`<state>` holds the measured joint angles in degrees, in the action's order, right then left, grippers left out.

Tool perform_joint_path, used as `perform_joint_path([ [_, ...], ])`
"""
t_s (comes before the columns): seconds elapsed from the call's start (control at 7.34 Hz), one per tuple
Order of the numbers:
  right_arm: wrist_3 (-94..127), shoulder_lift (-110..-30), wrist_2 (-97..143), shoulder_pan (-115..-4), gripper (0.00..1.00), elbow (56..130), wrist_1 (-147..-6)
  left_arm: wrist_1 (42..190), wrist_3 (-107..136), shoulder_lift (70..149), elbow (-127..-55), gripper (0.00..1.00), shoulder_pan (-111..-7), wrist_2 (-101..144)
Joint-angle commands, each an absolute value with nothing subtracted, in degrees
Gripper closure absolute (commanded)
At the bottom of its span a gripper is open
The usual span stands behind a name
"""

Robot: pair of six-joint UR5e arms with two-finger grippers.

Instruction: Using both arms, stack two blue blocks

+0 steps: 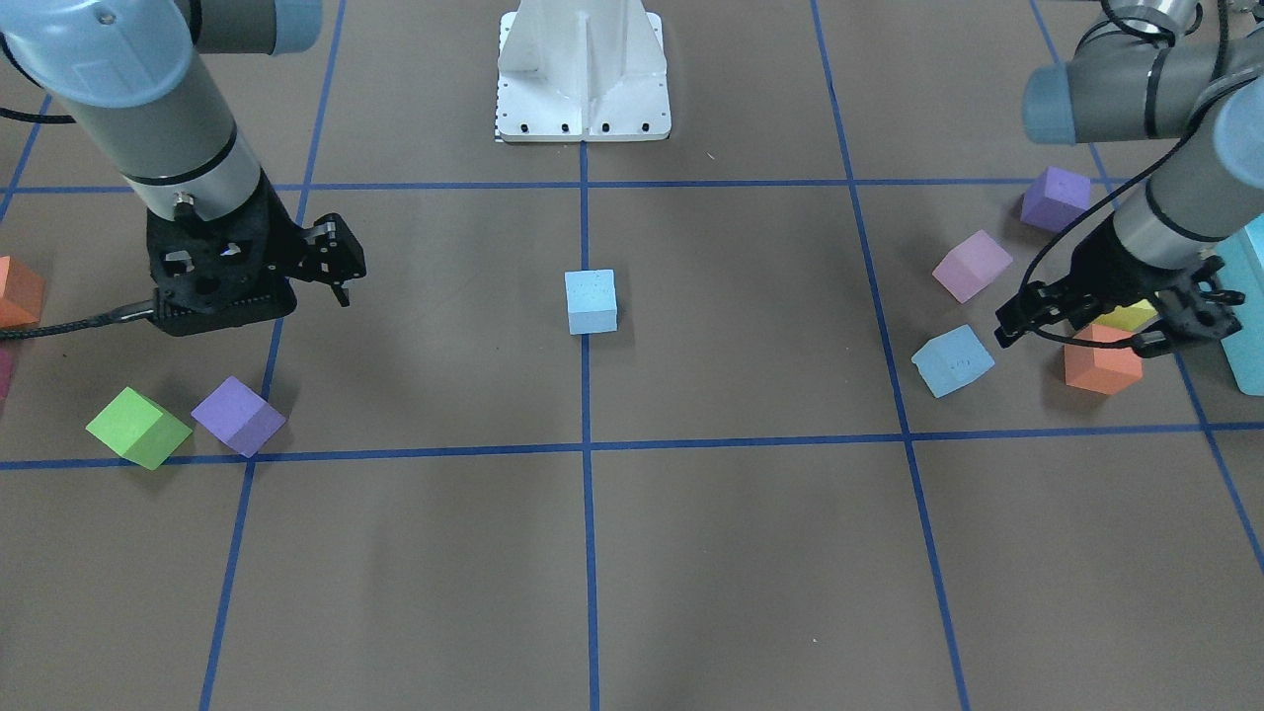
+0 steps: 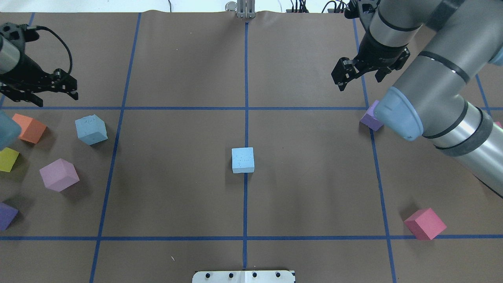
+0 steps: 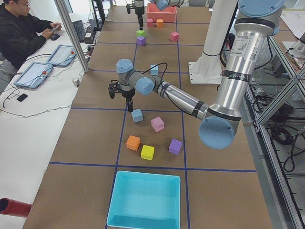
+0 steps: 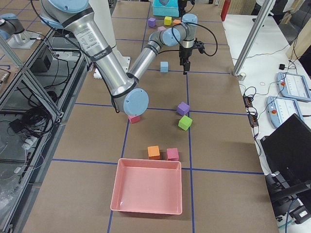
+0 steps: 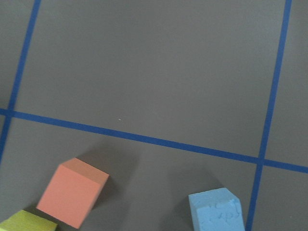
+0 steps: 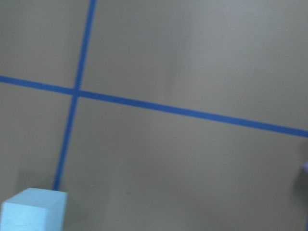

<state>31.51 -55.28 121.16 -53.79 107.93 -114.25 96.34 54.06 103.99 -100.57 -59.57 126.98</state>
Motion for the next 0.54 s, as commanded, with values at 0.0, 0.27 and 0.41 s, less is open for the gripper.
perform_joint_path([
  [0.0, 28.1, -56.4, 121.3, -55.1, 0.00, 108.3, -115.1, 107.6, 58.9, 104.5, -93.0, 0.00, -56.2, 125.3],
  [0.27, 28.1, -56.4, 121.3, -55.1, 0.00, 108.5, -115.1, 108.5, 60.0, 105.1, -91.9, 0.00, -55.5, 125.2],
  [0.41, 28.1, -56.4, 121.3, -55.1, 0.00, 108.5, -115.1, 108.5, 60.1, 105.1, -91.7, 0.00, -55.3, 125.2],
])
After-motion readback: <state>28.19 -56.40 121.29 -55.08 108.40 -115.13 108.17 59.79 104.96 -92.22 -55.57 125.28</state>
